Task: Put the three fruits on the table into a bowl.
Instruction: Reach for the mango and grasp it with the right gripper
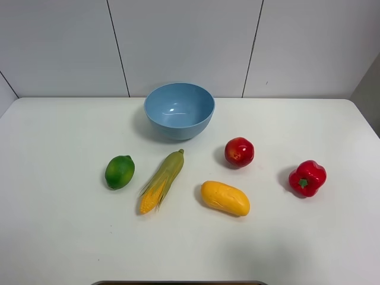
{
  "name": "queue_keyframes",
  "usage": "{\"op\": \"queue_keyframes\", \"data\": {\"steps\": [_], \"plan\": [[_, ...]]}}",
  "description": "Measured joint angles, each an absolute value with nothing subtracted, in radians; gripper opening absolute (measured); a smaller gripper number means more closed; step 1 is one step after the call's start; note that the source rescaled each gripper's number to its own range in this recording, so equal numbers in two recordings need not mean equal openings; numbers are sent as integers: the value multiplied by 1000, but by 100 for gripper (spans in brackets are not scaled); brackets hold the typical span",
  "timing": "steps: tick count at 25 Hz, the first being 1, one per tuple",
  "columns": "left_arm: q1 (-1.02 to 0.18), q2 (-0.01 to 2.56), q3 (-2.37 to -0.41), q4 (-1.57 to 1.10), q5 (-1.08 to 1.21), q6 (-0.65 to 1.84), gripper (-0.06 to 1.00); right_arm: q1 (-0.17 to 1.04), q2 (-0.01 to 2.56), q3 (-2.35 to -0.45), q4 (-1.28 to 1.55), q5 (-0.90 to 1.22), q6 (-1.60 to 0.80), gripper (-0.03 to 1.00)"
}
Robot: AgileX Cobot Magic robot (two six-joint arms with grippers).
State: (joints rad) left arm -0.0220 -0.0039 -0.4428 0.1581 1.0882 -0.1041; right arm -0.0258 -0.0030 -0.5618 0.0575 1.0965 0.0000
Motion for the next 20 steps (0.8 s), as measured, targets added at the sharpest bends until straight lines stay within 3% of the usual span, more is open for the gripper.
{"op": "queue_keyframes", "data": {"steps": [20], "plan": [[-22,-4,-443,158,1088,-104,100,-26,-3,-562,58,1096,0,100]]}}
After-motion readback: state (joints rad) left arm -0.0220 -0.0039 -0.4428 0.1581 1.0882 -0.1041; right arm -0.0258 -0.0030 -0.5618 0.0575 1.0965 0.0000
